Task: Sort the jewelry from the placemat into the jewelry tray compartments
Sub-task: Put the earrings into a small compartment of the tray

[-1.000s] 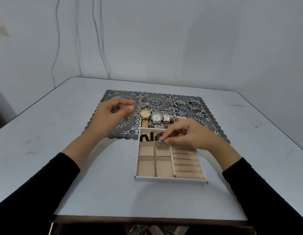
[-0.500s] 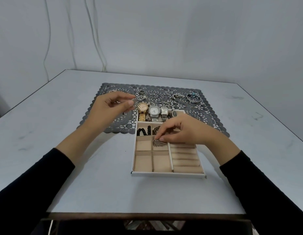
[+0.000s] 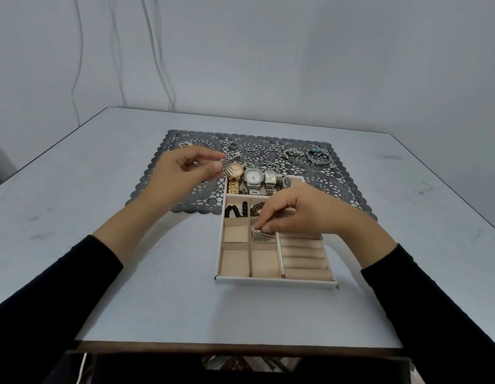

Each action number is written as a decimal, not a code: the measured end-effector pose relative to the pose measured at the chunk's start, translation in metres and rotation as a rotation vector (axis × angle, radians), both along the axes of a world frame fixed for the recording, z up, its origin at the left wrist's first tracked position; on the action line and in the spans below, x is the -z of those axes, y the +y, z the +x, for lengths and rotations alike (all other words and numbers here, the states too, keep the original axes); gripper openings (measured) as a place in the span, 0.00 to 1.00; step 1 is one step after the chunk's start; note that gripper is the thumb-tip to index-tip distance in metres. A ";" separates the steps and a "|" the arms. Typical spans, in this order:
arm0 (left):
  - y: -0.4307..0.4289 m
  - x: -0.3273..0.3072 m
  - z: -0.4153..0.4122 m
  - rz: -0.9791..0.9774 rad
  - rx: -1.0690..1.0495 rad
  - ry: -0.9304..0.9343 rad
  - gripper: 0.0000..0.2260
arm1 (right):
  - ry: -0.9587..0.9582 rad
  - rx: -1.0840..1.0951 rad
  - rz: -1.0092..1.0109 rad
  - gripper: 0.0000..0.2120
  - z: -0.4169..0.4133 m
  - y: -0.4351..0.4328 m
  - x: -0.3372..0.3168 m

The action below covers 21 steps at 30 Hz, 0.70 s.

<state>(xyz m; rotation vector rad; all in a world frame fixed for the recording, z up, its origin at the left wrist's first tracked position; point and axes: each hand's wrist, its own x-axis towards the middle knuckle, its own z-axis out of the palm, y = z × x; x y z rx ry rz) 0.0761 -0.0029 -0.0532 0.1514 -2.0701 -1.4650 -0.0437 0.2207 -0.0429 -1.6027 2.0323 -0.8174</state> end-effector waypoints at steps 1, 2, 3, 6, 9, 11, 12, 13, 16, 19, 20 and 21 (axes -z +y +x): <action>0.001 0.000 0.000 -0.001 0.002 0.000 0.08 | -0.004 -0.004 -0.009 0.07 -0.001 0.000 0.000; 0.001 0.000 0.000 -0.002 0.007 0.001 0.08 | -0.004 -0.009 -0.022 0.07 -0.001 0.000 0.001; 0.002 0.000 0.000 -0.003 0.011 -0.001 0.08 | 0.001 -0.014 -0.039 0.07 -0.001 0.000 0.002; 0.003 0.001 0.000 -0.025 0.009 -0.015 0.08 | 0.041 -0.018 -0.083 0.07 0.000 0.000 0.005; 0.003 0.000 0.001 -0.042 0.000 -0.030 0.08 | 0.005 0.012 -0.109 0.07 0.000 0.001 0.005; 0.005 -0.002 0.001 -0.044 0.001 -0.031 0.08 | -0.135 0.056 -0.172 0.07 0.001 0.006 0.002; 0.005 -0.002 0.002 -0.042 0.004 -0.029 0.08 | -0.197 0.094 -0.224 0.08 0.003 0.010 -0.001; 0.005 -0.002 0.003 -0.040 0.009 -0.028 0.08 | -0.245 0.153 -0.285 0.08 0.003 0.013 -0.002; 0.008 -0.004 0.005 -0.039 0.028 -0.032 0.08 | -0.322 0.414 -0.467 0.08 -0.005 0.023 0.002; 0.011 -0.006 0.007 -0.037 0.063 -0.063 0.07 | -0.043 0.712 -0.497 0.09 -0.025 0.035 0.023; 0.012 -0.006 0.008 -0.027 0.084 -0.083 0.07 | 0.043 0.760 -0.463 0.10 -0.029 0.039 0.029; 0.013 -0.007 0.009 -0.015 0.109 -0.106 0.08 | 0.121 0.783 -0.421 0.11 -0.032 0.043 0.034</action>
